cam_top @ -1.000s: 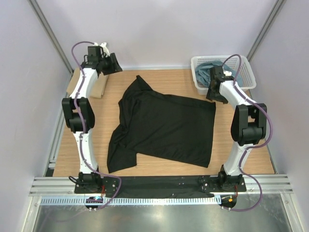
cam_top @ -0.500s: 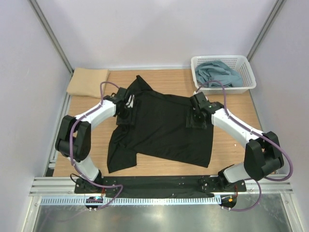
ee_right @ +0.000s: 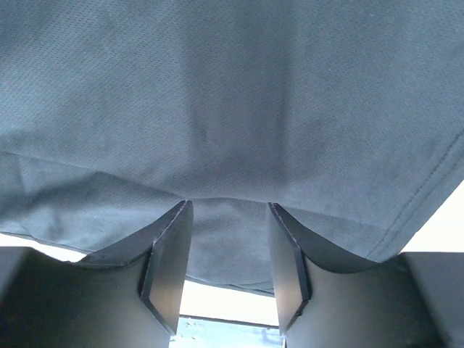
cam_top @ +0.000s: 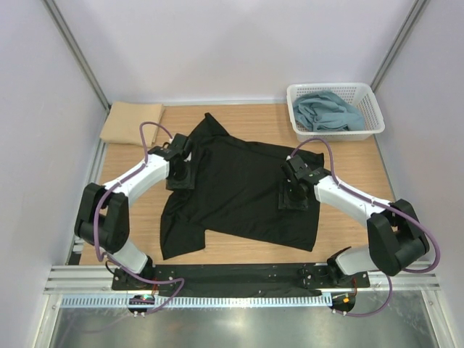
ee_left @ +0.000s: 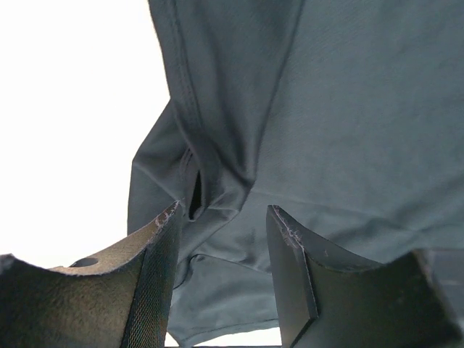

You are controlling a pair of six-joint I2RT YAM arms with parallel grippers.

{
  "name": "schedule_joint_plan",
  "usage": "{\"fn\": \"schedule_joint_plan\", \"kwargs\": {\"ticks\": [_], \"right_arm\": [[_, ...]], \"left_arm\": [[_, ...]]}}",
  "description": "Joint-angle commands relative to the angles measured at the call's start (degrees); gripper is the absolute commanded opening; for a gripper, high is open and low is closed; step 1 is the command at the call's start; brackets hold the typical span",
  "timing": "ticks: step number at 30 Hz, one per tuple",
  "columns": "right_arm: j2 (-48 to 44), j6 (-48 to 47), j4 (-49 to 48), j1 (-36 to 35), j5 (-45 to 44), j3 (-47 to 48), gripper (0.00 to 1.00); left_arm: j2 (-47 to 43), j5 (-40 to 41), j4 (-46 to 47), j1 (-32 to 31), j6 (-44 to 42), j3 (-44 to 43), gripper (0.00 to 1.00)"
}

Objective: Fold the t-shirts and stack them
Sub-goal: Flatten the tshirt out

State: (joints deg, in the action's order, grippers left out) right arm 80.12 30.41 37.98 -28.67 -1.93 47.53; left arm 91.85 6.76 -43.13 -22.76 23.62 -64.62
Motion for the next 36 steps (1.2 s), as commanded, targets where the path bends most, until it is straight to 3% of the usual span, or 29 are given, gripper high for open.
{"fn": "schedule_joint_plan", "kwargs": {"ticks": [1, 5, 9, 12, 15, 17, 21, 24, 32, 33, 36], "right_arm": [[-1.4, 0.8, -2.5, -0.2, 0.6, -1.1, 0.48], [-0.9, 0.9, -3.3, -0.3, 0.8, -1.9, 0.4], [-0.2, 0.7, -3.0, -0.3, 1.1, -1.7, 0.33], [0.0, 1.1, -2.3, -0.3, 0.5, -1.7, 0.33], [0.1, 1.8, -1.8, -0.3, -1.5, -2.3, 0.33], [0.8, 3.0, -1.9, -0.3, -3.3, -3.1, 0.29], [3.7, 7.1, -2.5, -0.3, -6.4, -4.3, 0.09], [6.3, 10.9, -3.2, -0.3, -8.3, -5.5, 0.02], [10.0, 14.9, -2.4, 1.2, -11.9, -8.2, 0.01], [9.4, 14.1, -2.0, 1.3, -12.1, -8.2, 0.01], [7.0, 11.5, 0.0, 1.2, -12.7, -6.5, 0.05]], "left_arm": [[-1.2, 2.9, -0.2, -0.3, 1.0, 0.6, 0.51], [0.8, 3.6, -0.4, -0.4, 0.7, 0.5, 0.5], [2.7, 3.8, 1.2, 0.0, 0.4, 0.3, 0.42], [4.7, 3.4, 0.9, 1.0, 0.3, -0.3, 0.28], [5.1, 3.3, 0.0, 3.2, 0.3, -0.4, 0.0], [4.3, 3.4, -0.2, 6.0, 0.2, -0.2, 0.0], [1.7, 5.2, -1.2, 11.1, -0.7, -0.2, 0.0], [0.8, 4.3, -0.5, 15.9, -0.7, 0.8, 0.0], [2.8, 3.2, 1.7, 25.4, 0.4, 3.7, 0.0], [3.1, 3.0, 2.1, 25.9, 0.6, 3.6, 0.01], [4.1, 1.3, 0.3, 26.7, 0.1, 2.3, 0.27]]}}
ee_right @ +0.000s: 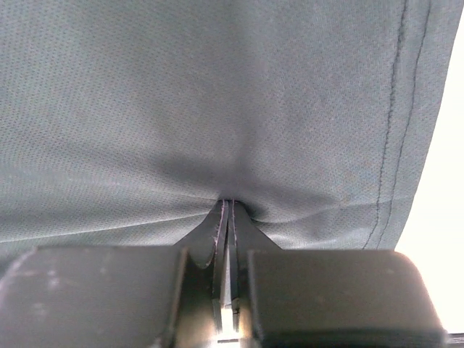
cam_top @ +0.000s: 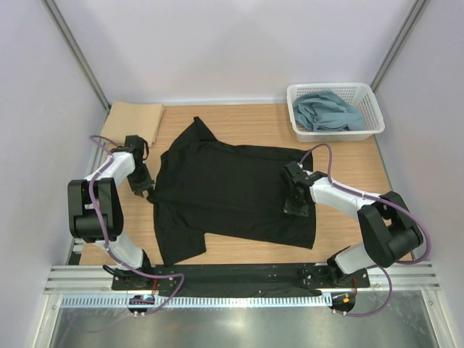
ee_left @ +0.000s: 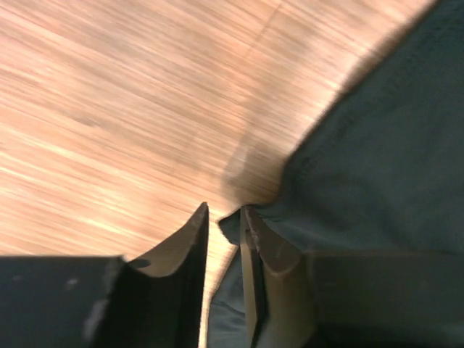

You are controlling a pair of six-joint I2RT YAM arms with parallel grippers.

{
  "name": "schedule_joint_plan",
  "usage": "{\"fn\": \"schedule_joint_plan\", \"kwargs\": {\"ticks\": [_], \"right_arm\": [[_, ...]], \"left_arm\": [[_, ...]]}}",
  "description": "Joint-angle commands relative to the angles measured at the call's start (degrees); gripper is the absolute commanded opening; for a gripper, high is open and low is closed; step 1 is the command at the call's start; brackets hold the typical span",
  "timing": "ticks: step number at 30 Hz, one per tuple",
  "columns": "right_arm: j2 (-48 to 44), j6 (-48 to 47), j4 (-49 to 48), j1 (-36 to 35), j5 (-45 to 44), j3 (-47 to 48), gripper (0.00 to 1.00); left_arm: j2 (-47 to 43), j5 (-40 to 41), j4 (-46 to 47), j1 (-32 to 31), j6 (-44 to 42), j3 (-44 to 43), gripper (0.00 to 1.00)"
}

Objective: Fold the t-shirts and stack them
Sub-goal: Flatten the tshirt out

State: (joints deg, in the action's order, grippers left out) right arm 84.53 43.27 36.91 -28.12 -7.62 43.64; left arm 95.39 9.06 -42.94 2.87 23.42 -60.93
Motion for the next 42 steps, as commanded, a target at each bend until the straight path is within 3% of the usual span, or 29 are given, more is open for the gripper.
{"fn": "schedule_joint_plan", "kwargs": {"ticks": [1, 2, 3, 4, 5, 8, 10, 14, 18, 24, 32, 34, 36, 38, 42], "right_arm": [[1.9, -3.6, 2.1, 0.7, -7.0, -0.9, 0.08], [0.3, -4.8, 2.6, 0.7, -7.6, 0.3, 0.13], [-0.2, -5.7, 3.4, 0.8, -8.5, 1.7, 0.26], [-0.7, -7.5, 4.4, 0.7, -9.3, 4.7, 0.33], [-0.9, -8.2, 4.5, 0.8, -11.3, 6.2, 0.48], [1.9, -10.4, 2.7, 2.6, -13.5, 12.3, 0.61], [4.7, -10.7, 1.2, 4.2, -13.6, 17.9, 0.61], [11.7, -10.3, -3.8, 8.0, -14.7, 25.8, 0.42], [19.2, -9.3, -6.8, 14.0, -13.8, 32.8, 0.28], [26.0, -13.2, -13.6, 16.0, -15.5, 36.4, 0.28], [29.9, -15.8, -24.3, 16.3, -20.2, 32.6, 0.25], [30.0, -15.8, -23.2, 16.3, -19.9, 32.7, 0.27], [28.9, -16.7, -20.8, 16.1, -18.5, 32.8, 0.35], [27.2, -19.1, -19.8, 14.9, -19.6, 32.1, 0.49], [22.9, -21.4, -14.6, 13.4, -17.6, 32.2, 0.59]], "left_arm": [[0.4, -1.8, -0.4, 1.1, 0.3, -2.5, 0.28], [-1.0, -2.4, -0.7, 1.1, 0.5, -2.9, 0.3], [-2.2, -3.2, -0.8, 1.1, 0.9, -3.1, 0.37], [-3.3, -4.7, -1.0, 1.0, 2.0, -3.8, 0.42], [-4.2, -5.7, -1.1, 0.6, 2.2, -4.4, 0.44], [-5.3, -10.5, -0.7, -0.4, 2.5, -8.6, 0.42], [-2.9, -13.7, 2.0, -0.7, 2.8, -12.3, 0.36], [3.6, -21.6, 10.4, -1.1, 3.9, -16.4, 0.17], [13.6, -24.7, 17.4, -1.1, 6.2, -21.8, 0.14], [24.5, -24.4, 20.3, -1.1, 9.3, -27.5, 0.14], [27.6, -19.8, 16.8, -1.2, 8.2, -27.0, 0.13], [26.3, -17.1, 14.6, -1.2, 7.3, -25.2, 0.12], [22.5, -15.1, 14.0, -1.2, 6.7, -21.6, 0.13], [20.1, -11.6, 13.9, -1.1, 5.4, -18.4, 0.16], [18.5, -10.3, 12.4, 0.9, 1.6, -17.2, 0.19]]}}
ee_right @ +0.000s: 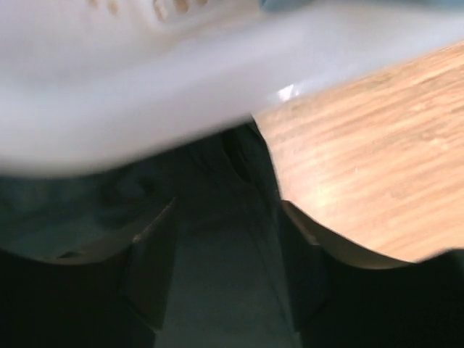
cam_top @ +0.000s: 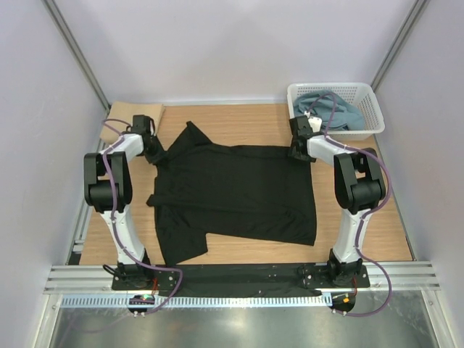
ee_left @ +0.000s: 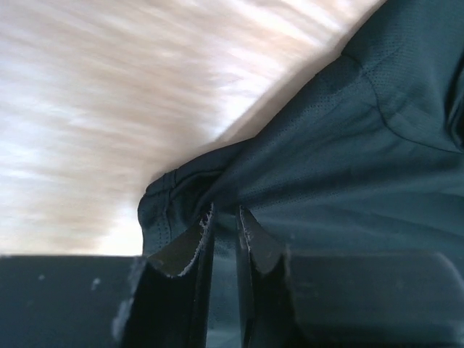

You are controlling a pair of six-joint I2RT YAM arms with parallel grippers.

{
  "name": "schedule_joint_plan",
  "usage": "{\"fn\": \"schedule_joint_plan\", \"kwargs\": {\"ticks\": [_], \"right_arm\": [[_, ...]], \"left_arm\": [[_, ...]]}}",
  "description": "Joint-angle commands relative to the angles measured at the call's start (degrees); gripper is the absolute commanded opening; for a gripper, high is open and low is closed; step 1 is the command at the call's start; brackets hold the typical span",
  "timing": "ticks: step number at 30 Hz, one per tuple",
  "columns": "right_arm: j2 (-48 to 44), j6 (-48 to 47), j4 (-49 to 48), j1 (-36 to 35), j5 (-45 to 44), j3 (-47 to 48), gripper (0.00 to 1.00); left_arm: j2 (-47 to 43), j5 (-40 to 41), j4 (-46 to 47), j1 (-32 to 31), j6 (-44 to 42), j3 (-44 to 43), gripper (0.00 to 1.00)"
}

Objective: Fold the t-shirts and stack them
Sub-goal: Flatten the tshirt out

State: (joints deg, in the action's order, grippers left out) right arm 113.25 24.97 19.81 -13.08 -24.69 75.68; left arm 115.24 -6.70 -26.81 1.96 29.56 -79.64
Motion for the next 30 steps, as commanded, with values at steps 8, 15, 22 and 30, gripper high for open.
{"fn": "schedule_joint_plan", "kwargs": {"ticks": [8, 15, 22, 30], "right_arm": [[-12.2, -5.3, 0.8, -3.7, 4.1, -3.3, 0.72], [-4.5, -3.9, -2.0, -3.6, 6.0, 4.1, 0.58], [1.3, -1.9, -3.1, -3.2, 8.7, 9.4, 0.18], [3.5, 0.2, -2.8, -3.9, 10.8, 9.7, 0.13]], "left_arm": [[-3.1, 9.9, -4.2, 4.1, -8.7, -2.8, 0.24], [-2.5, 7.7, -6.9, 3.5, -6.4, -8.2, 0.32], [-13.6, -0.7, -7.6, -1.4, -1.4, 0.9, 0.31], [-17.9, -3.3, -4.0, -11.8, 2.9, 12.8, 0.26]]}}
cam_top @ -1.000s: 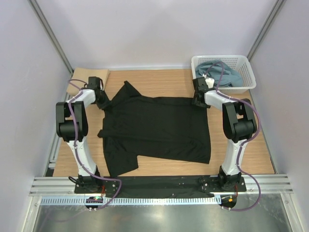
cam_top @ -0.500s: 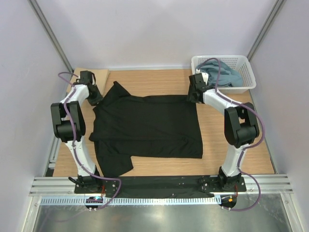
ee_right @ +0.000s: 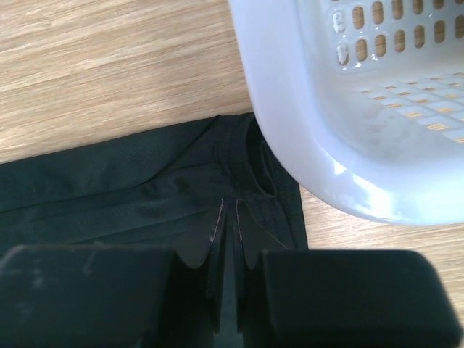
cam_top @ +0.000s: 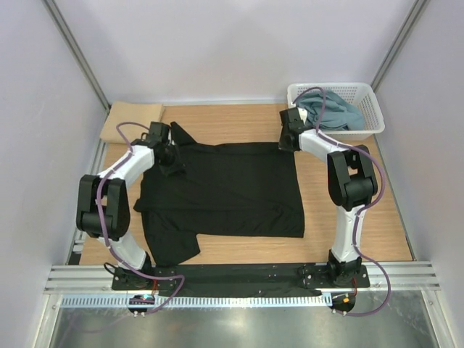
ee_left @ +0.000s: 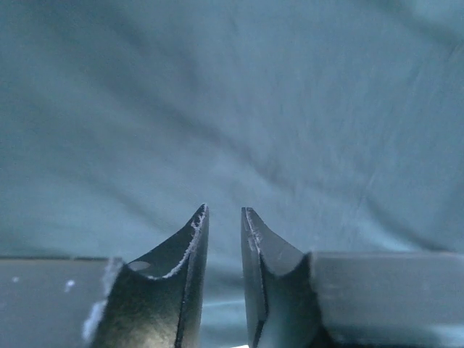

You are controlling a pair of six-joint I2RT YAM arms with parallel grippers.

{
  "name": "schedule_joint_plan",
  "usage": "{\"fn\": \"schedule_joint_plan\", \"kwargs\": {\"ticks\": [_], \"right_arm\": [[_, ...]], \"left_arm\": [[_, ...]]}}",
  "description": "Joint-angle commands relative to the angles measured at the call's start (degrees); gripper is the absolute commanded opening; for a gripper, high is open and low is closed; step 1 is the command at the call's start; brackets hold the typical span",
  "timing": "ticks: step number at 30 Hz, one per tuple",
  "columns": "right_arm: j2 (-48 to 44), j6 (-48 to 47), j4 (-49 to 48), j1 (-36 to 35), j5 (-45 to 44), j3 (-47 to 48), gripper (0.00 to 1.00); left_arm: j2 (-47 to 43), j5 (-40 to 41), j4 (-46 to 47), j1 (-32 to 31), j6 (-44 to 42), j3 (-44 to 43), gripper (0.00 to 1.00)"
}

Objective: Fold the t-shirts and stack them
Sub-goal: Flatten the tshirt out

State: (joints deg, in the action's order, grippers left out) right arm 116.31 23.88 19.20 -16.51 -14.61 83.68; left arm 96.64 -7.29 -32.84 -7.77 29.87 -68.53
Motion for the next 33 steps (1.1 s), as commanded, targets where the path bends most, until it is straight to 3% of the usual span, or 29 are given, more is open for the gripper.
{"fn": "schedule_joint_plan", "kwargs": {"ticks": [1, 13, 16, 22, 27, 33], "right_arm": [[0.7, 1.7, -2.3, -0.5, 0.7, 1.6, 0.13], [6.5, 1.2, -4.3, -0.8, -4.5, 7.2, 0.14], [9.8, 1.2, -4.2, 0.0, -7.9, 12.5, 0.15], [21.5, -1.3, 1.4, 3.1, -6.6, 31.0, 0.2], [18.1, -4.1, 5.8, 2.2, -4.7, 35.7, 0.27], [8.1, -3.6, 5.1, -1.5, -0.7, 25.8, 0.43]], "left_arm": [[1.4, -3.0, 2.6, -3.1, 3.0, 1.8, 0.25], [7.8, -5.0, 7.2, -8.9, 6.8, 8.2, 0.23], [8.8, -4.7, 6.5, -9.1, 6.6, 8.9, 0.22], [9.0, -4.1, 5.0, -9.0, 4.9, 8.1, 0.21], [4.8, -3.4, 2.3, -8.9, 2.7, 1.8, 0.29], [6.4, -2.5, 0.8, -4.8, 0.1, -12.1, 0.33]]}}
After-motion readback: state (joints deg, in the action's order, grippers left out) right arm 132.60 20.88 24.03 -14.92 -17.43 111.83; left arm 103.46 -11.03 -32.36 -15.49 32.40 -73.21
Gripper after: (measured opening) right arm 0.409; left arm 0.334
